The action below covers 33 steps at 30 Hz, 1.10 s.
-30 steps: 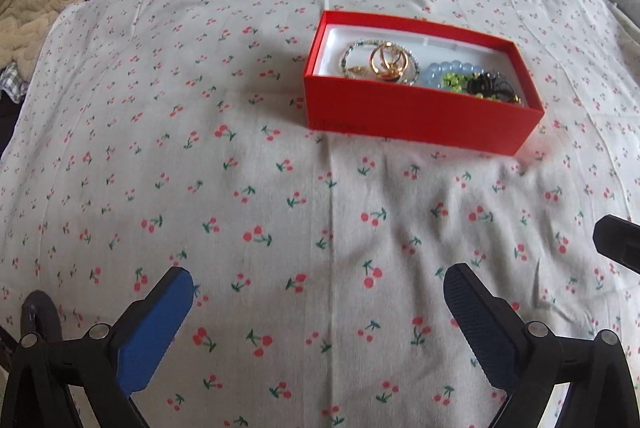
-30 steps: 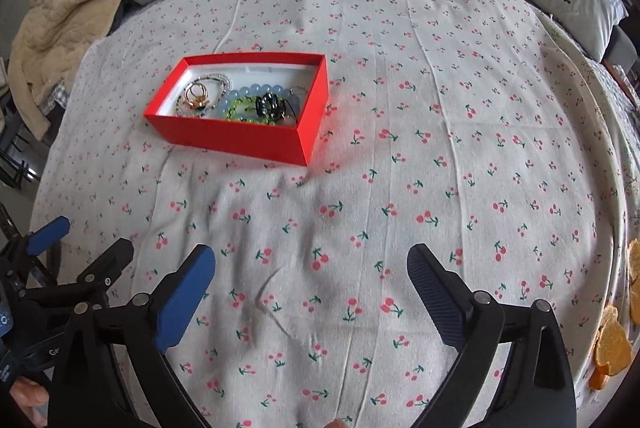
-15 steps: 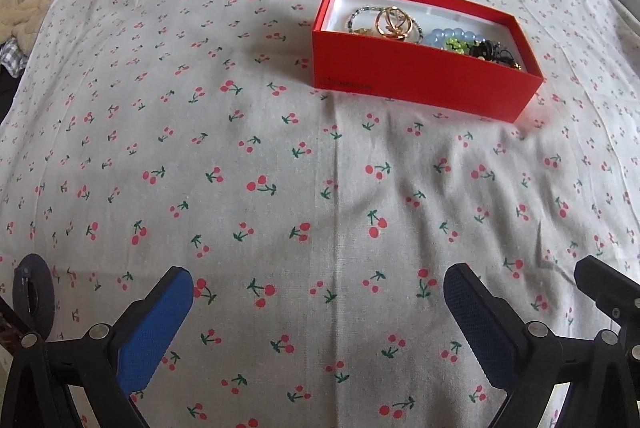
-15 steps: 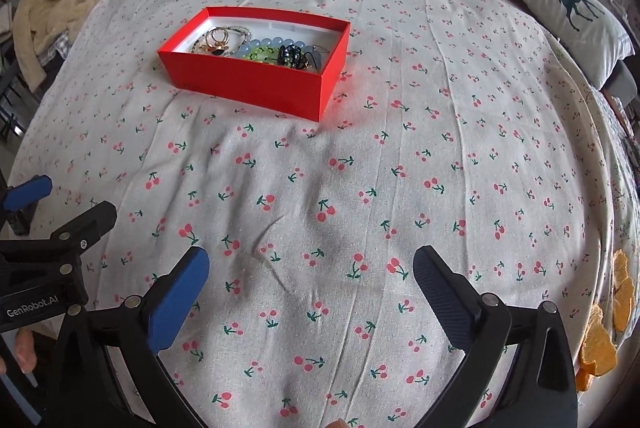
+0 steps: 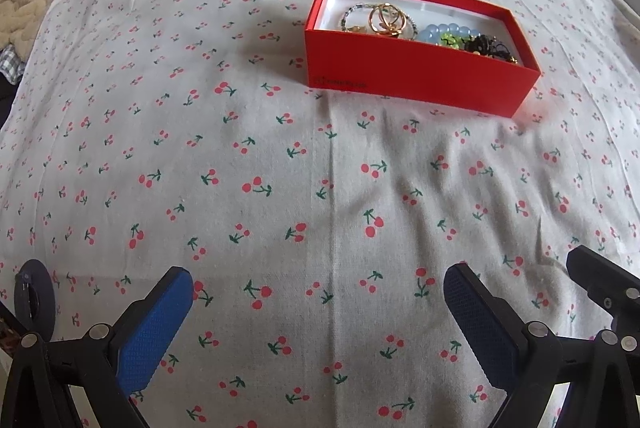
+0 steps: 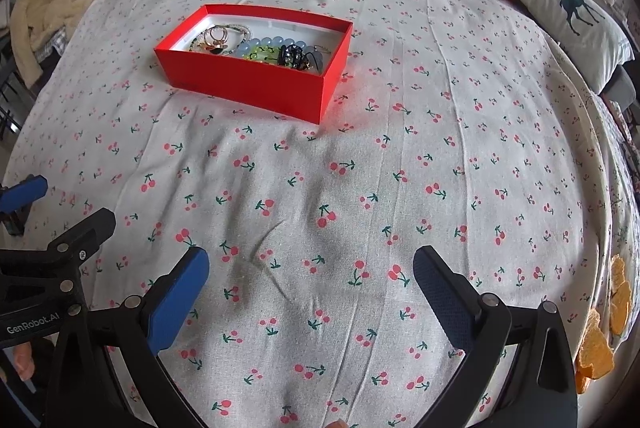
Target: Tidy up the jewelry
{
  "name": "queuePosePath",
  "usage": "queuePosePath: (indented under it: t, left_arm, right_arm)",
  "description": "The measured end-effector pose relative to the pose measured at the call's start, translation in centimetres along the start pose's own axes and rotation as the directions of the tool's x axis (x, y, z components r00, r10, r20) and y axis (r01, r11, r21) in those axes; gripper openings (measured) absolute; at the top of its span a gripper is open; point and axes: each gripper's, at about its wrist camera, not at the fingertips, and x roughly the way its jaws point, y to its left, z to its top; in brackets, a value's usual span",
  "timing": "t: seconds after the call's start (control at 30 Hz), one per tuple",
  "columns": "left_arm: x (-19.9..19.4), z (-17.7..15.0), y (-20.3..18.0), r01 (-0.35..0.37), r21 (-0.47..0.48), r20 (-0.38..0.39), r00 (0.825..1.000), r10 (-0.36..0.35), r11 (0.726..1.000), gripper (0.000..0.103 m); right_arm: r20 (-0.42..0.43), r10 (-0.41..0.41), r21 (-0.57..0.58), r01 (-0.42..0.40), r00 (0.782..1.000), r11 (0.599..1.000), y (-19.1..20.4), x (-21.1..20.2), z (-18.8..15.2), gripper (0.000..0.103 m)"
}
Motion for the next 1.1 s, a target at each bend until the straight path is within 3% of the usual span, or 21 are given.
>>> queuePosePath:
  t: [1.1]
  left_arm:
    - [0.13, 0.1, 0.3, -0.015, -0.002, -0.002, 1.0, 0.015, 1.0, 0.103]
  right_arm:
    - [0.014, 0.001, 0.04, -0.002, 1.0, 0.999, -0.52, -0.4, 0.14, 0.103]
